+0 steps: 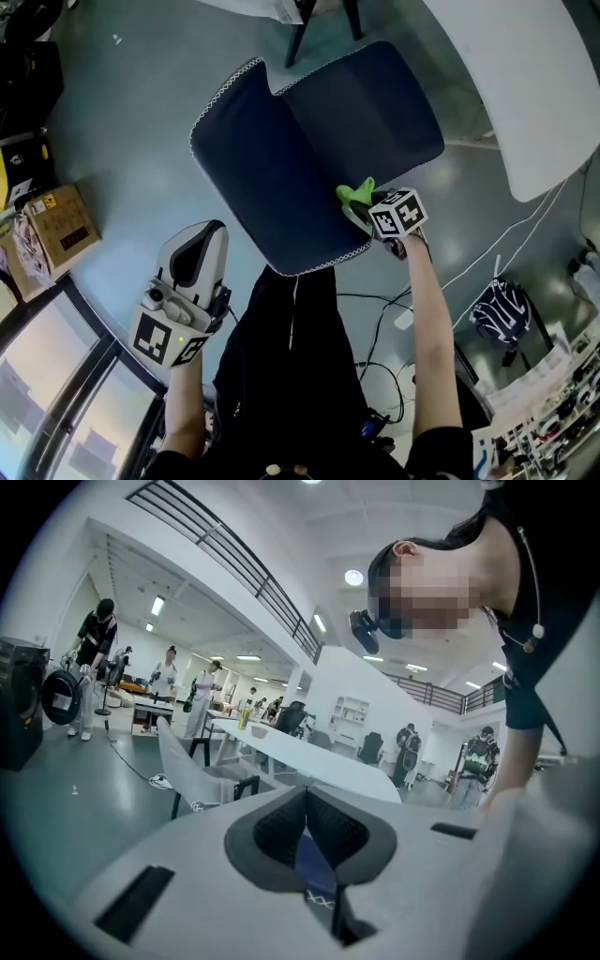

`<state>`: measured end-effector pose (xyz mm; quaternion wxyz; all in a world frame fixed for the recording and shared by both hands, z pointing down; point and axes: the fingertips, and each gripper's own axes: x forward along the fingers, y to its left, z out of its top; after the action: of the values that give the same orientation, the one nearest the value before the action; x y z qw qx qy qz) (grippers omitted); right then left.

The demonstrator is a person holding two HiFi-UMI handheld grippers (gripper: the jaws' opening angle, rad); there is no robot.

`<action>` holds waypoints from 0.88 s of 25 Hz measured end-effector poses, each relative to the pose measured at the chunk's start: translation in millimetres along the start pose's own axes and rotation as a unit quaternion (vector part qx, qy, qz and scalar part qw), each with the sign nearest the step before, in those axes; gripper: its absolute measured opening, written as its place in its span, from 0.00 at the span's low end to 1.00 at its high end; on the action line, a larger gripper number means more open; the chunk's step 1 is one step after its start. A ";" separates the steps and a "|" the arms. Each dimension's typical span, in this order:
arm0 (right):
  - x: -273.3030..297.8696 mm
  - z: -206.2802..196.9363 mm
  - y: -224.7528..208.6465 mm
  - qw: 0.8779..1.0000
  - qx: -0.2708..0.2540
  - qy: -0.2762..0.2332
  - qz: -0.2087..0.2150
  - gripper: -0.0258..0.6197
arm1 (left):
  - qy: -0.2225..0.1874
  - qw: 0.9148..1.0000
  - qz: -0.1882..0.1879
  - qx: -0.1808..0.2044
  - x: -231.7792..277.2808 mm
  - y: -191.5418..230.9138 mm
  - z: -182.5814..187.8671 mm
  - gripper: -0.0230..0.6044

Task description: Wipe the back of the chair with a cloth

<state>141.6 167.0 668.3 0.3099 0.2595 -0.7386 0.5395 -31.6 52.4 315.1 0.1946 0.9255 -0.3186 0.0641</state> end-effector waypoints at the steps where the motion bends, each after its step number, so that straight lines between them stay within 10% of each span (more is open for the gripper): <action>1: -11.5 8.6 0.2 1.000 -0.001 -0.027 -0.014 0.07 | -0.006 1.000 -0.004 -0.001 -1.3 -1.3 3.7 0.04; 9: -147.5 61.6 47.2 0.963 -0.004 -0.245 -0.109 0.07 | -0.021 1.000 -0.008 0.008 -5.1 -11.2 41.1 0.05; 22: -375.2 116.1 295.1 0.795 -0.044 -0.580 -0.169 0.07 | -0.060 0.993 -0.081 0.059 -29.6 -79.7 142.2 0.05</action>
<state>161.8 157.6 177.6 -0.0799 0.6306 -0.7472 0.1942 -6.7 69.6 152.3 0.1249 0.9603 -0.2492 0.0113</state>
